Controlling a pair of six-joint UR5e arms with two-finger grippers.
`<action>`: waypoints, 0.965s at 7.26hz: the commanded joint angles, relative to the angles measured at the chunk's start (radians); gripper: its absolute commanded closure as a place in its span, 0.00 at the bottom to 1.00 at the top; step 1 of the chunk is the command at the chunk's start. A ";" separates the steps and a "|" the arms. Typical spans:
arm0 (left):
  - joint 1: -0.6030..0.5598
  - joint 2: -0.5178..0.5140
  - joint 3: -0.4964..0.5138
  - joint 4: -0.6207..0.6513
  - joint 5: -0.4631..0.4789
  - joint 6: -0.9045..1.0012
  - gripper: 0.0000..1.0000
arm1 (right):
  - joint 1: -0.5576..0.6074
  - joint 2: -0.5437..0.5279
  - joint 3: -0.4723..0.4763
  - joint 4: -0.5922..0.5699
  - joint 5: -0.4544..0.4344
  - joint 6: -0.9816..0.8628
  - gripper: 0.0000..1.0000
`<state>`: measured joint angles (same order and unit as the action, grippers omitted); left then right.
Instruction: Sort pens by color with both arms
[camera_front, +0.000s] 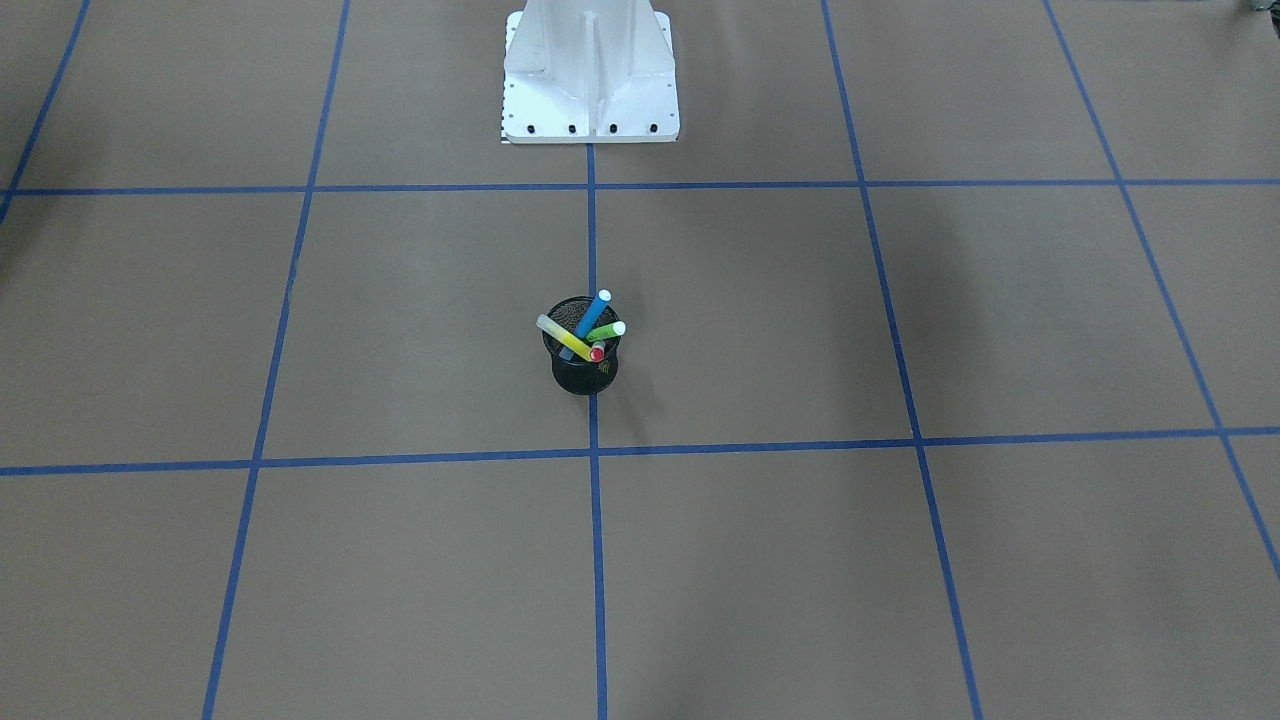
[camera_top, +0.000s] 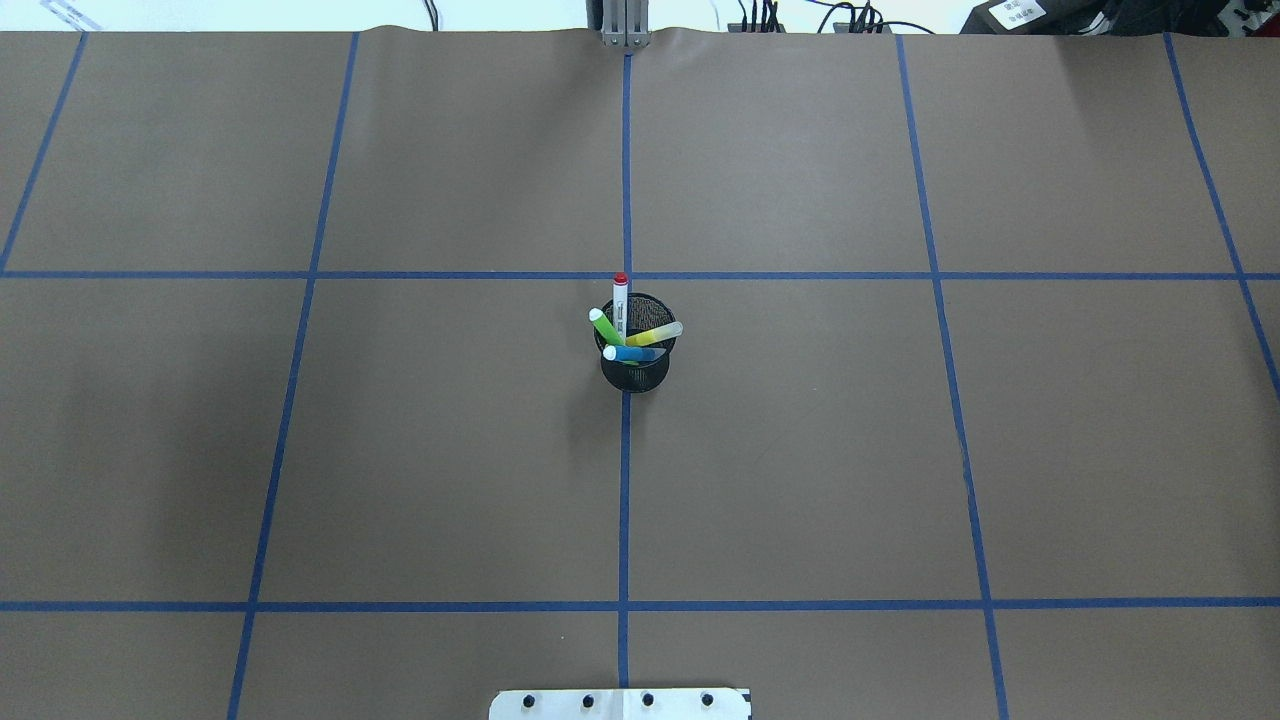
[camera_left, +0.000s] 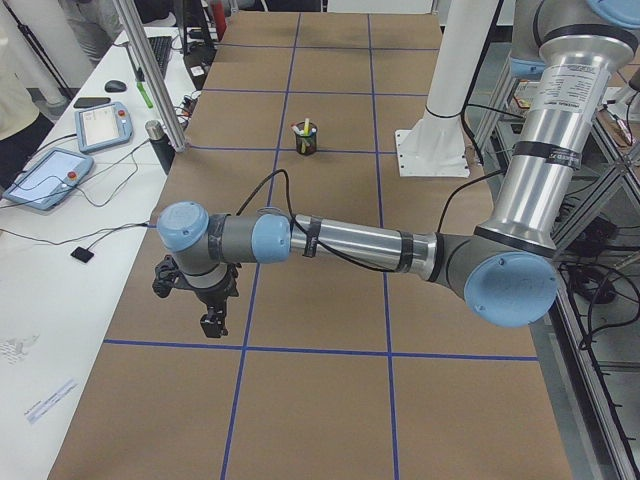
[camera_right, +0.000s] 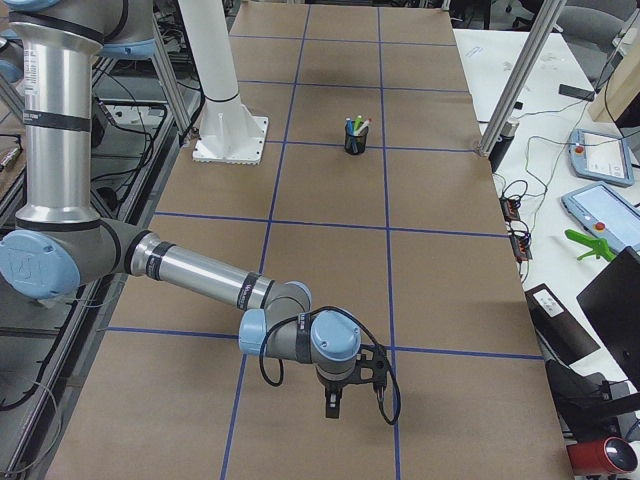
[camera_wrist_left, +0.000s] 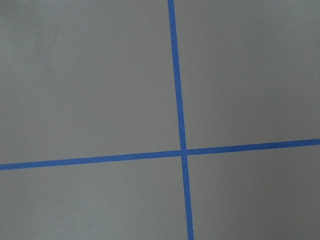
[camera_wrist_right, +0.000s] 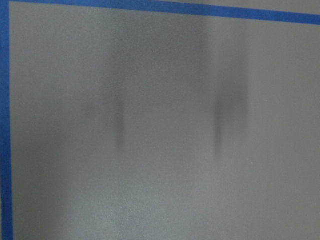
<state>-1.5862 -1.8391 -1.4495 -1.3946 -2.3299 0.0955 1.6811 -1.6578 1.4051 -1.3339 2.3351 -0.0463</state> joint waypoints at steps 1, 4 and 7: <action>0.002 -0.006 -0.003 0.003 -0.002 -0.011 0.00 | -0.015 0.121 0.110 -0.218 0.030 0.015 0.00; 0.002 -0.025 0.003 0.002 -0.005 -0.023 0.00 | -0.072 0.171 0.215 -0.409 0.024 0.005 0.00; 0.002 -0.032 -0.003 0.008 -0.008 -0.025 0.00 | -0.072 0.164 0.219 -0.416 0.024 0.002 0.00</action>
<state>-1.5838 -1.8656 -1.4514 -1.3915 -2.3373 0.0718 1.6099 -1.4931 1.6216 -1.7441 2.3582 -0.0438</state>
